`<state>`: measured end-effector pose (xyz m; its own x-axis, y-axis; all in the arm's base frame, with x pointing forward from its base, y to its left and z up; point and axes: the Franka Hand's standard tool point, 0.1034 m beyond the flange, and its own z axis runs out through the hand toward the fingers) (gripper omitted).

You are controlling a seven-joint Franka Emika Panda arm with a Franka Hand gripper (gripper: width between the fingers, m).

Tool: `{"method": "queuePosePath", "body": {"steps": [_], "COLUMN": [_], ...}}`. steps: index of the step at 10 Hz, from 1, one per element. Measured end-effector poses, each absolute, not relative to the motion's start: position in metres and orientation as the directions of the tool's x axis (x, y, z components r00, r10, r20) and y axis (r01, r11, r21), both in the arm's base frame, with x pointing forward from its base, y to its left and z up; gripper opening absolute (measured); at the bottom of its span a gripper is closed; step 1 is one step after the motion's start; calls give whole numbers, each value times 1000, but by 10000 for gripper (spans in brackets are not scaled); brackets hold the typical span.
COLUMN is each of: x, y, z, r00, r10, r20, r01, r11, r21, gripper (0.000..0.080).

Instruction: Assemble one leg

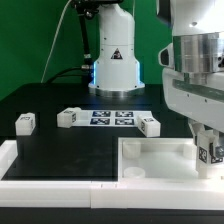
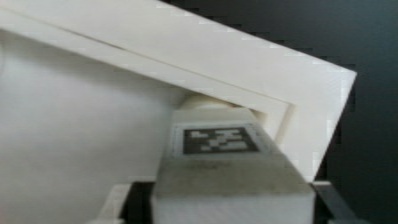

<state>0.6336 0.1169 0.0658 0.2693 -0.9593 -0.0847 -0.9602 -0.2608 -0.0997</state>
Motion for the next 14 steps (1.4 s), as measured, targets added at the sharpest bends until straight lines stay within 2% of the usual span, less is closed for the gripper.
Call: {"method": "queuePosePath", "body": {"steps": [1,2,3,4,5,6,7,9,10,12,14], "x": [633,633,633,633,633,633,632,633,634,636,636], "y": [119,119,118,120,121,122,124,123,122,117,116], "z": [66,65,65,65,65,66,66,67,66,66,66], "r00": [142,172,300,326,407,591,680,914,962,995,995], "r10": [-984,-980,-950,-941,-910,-806,-732,-407,-271,78,87], "r20": [-108,-104,-90,-88,-76,-45,-38,14,23,55,55], "r01": [-987,-982,-951,-943,-911,-804,-731,-404,-268,81,89], "r11": [-132,-163,-291,-316,-398,-583,-673,-910,-960,-996,-995], "r21": [-90,-92,-105,-107,-112,-116,-114,-93,-85,-39,-38], "gripper": [290,394,532,612,612,642,647,649,649,649,645]}}
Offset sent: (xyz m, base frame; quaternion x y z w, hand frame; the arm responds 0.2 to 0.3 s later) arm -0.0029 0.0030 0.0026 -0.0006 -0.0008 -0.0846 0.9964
